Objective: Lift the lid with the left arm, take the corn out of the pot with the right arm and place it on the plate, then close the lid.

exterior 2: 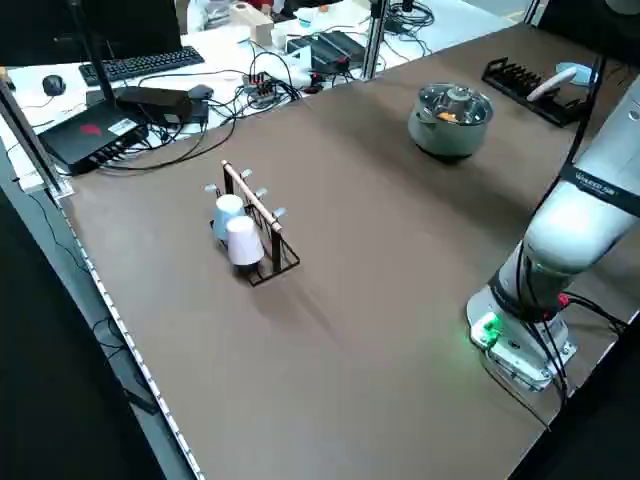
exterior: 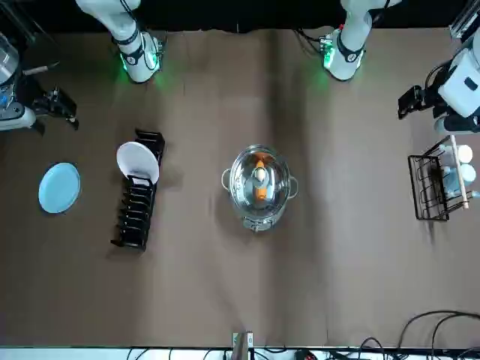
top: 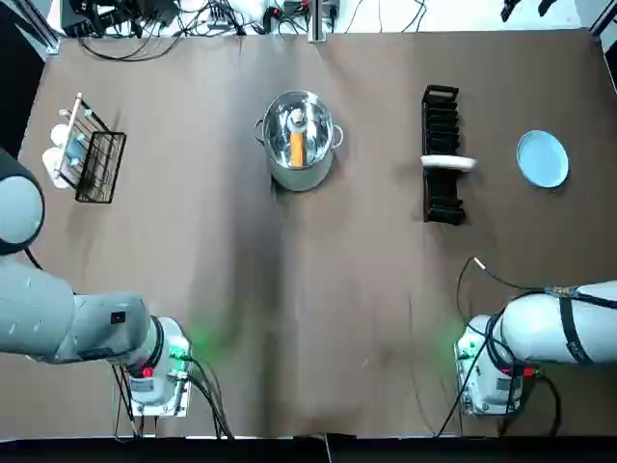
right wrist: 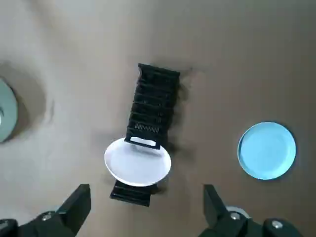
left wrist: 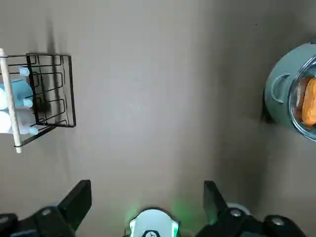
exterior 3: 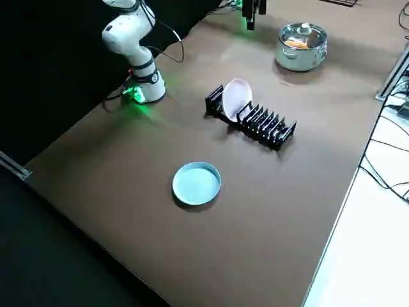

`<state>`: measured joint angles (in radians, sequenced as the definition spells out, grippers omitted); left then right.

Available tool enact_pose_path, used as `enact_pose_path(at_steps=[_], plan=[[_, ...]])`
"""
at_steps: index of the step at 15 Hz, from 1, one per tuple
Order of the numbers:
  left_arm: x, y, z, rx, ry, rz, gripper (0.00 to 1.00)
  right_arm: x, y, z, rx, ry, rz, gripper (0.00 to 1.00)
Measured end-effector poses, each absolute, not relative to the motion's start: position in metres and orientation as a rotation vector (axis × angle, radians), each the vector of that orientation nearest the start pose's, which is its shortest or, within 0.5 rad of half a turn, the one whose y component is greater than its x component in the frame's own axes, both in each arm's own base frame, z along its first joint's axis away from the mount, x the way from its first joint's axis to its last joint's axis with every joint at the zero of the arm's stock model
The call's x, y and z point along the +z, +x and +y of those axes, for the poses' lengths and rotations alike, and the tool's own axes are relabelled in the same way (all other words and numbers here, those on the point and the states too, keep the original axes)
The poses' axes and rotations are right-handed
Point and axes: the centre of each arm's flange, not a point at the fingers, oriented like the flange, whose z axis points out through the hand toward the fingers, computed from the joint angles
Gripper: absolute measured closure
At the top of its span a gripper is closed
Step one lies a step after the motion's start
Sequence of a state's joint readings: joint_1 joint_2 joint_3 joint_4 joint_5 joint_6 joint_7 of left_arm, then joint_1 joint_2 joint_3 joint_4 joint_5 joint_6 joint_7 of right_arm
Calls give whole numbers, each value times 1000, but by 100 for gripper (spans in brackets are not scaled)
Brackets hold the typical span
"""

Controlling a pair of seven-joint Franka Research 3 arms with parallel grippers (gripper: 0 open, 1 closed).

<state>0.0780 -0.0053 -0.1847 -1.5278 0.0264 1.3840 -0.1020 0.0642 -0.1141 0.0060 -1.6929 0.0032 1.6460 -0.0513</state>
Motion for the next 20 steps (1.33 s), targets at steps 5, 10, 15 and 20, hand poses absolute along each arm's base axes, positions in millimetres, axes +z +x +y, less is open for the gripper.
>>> enact_pose_path(at_steps=[5, 10, 15, 20], plan=[[632, 530, -52, 210, -3093, 1, 0, 634, 525, 33, -103, -3134, -180, 0], [617, 536, -91, 221, -3090, 88, 0, 633, 524, 33, -97, -3135, -179, 0], [520, 542, -278, 205, -3092, 65, 0, 630, 522, 37, -53, -3136, -190, 0], [436, 534, -385, 139, -3141, -19, 0, 617, 520, 70, 25, -3130, -295, 0]])
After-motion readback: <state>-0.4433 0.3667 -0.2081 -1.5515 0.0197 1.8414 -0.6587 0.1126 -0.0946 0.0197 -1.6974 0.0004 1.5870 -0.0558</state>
